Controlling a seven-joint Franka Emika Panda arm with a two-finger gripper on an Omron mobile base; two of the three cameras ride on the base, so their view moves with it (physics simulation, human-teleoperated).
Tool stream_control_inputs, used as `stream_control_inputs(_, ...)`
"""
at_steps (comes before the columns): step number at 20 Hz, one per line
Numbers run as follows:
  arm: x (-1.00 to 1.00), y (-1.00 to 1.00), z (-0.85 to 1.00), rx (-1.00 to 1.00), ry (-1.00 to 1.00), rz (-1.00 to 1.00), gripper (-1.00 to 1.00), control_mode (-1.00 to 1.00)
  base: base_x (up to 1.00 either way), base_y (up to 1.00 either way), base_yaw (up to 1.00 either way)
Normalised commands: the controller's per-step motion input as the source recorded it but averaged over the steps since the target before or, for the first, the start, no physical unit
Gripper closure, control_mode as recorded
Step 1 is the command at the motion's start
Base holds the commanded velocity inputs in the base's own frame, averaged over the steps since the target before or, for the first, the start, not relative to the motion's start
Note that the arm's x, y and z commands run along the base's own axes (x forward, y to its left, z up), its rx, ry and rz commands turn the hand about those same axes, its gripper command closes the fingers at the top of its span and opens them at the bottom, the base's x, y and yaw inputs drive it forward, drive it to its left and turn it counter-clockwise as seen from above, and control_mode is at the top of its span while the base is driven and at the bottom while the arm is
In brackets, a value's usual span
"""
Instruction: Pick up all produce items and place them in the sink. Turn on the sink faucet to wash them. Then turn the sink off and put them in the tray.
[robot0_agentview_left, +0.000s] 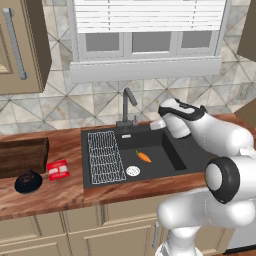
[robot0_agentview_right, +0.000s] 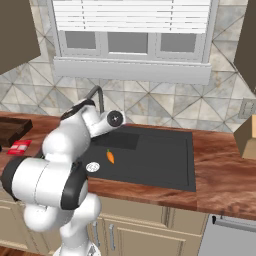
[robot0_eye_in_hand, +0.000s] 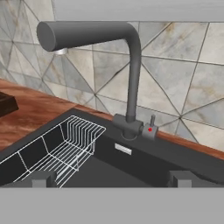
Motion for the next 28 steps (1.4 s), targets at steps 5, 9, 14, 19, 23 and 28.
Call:
stream_control_inputs(5,0.29,-0.03,0.0,0.01,0.0,0.0,-1.0,-1.0,0.0,0.0,0.0)
stream_control_inputs(9,0.29,-0.15,0.0,0.02,0.0,0.0,-1.0,-1.0,0.0,0.0,0.0)
stream_control_inputs(14,0.37,-0.13,-0.03,0.0,0.0,0.0,-1.0,-1.0,0.0,0.0,0.0)
stream_control_inputs(19,0.38,-0.12,-0.07,0.0,0.0,0.0,-1.0,-1.0,0.0,0.0,0.0)
stream_control_inputs(23,0.45,-0.05,-0.04,0.0,0.0,0.0,-1.0,-1.0,0.0,0.0,0.0)
stream_control_inputs(28,0.49,0.0,-0.03,0.0,0.03,0.0,-1.0,-1.0,0.0,0.0,0.0)
